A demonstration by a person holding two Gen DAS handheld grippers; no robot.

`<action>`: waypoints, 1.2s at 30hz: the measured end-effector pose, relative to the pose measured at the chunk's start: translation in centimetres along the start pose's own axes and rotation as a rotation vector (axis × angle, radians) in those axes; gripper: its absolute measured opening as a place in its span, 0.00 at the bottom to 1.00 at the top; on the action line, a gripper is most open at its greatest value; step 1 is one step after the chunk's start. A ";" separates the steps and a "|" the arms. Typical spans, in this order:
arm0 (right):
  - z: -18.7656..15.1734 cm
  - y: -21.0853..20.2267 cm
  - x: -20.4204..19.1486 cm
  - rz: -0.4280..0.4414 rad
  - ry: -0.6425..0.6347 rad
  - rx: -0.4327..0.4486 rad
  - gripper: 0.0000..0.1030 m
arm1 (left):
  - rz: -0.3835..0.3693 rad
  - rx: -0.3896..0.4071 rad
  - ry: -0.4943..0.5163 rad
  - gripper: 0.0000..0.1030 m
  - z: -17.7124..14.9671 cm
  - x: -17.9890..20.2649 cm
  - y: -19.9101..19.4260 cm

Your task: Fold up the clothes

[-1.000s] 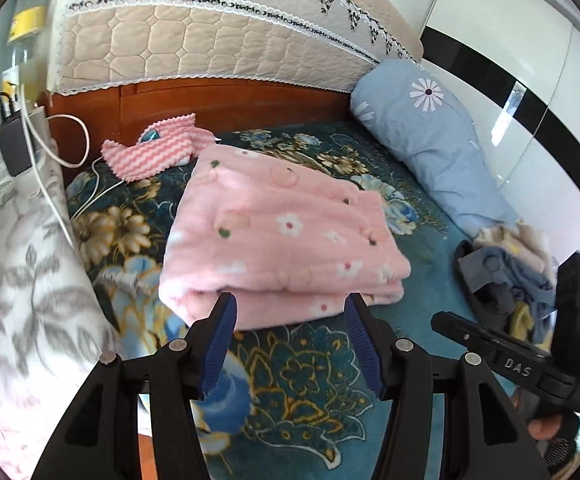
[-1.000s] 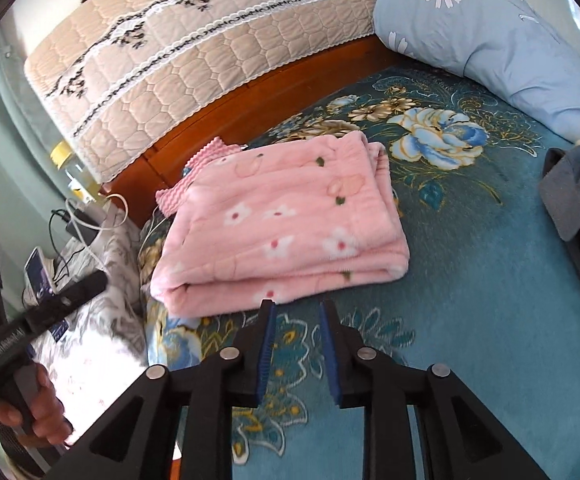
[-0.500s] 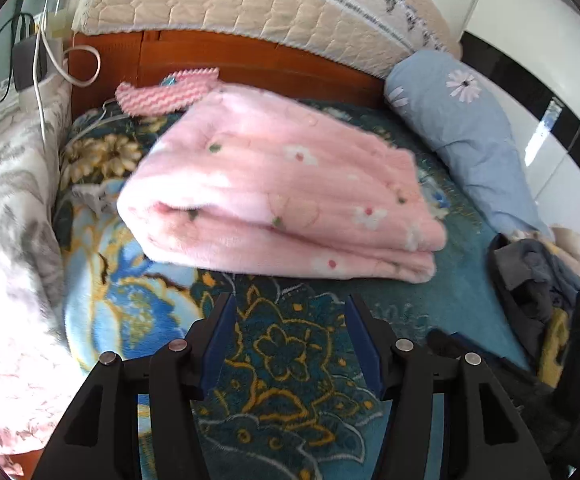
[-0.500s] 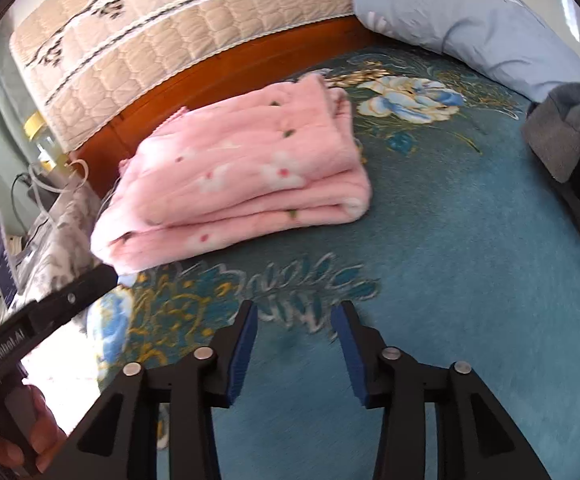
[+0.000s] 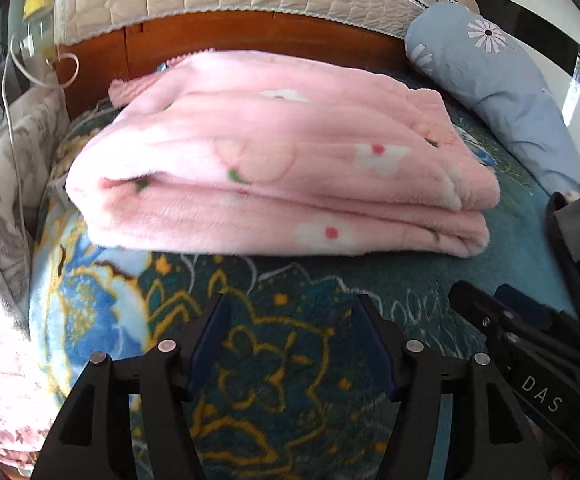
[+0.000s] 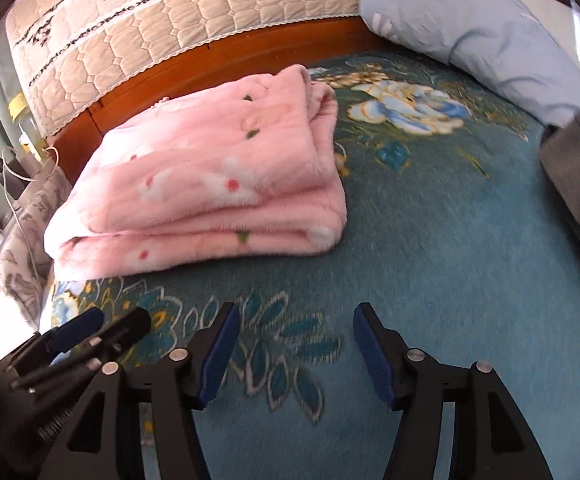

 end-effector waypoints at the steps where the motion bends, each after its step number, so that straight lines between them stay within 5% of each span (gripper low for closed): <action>1: 0.3 0.2 0.0 -0.007 -0.010 0.006 0.62 | 0.014 0.001 0.002 0.63 0.1 0.1 0.2; 14: 2.3 3.5 0.4 -0.039 -0.081 -0.014 0.65 | 0.093 -0.013 0.011 0.68 1.4 0.8 1.7; 36: 2.2 3.3 0.9 -0.004 -0.056 0.005 0.66 | 0.080 -0.020 -0.003 0.73 1.3 0.3 1.7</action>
Point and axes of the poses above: each gripper's, at about its wrist camera, not at the fingertips, and y roughly the way its jaws point, x to its right, z to its top, the point moved 5 cm from there along y, roughly the way its jaws point, and after that the axes turned 4 degrees about y, right-handed, at the moved point
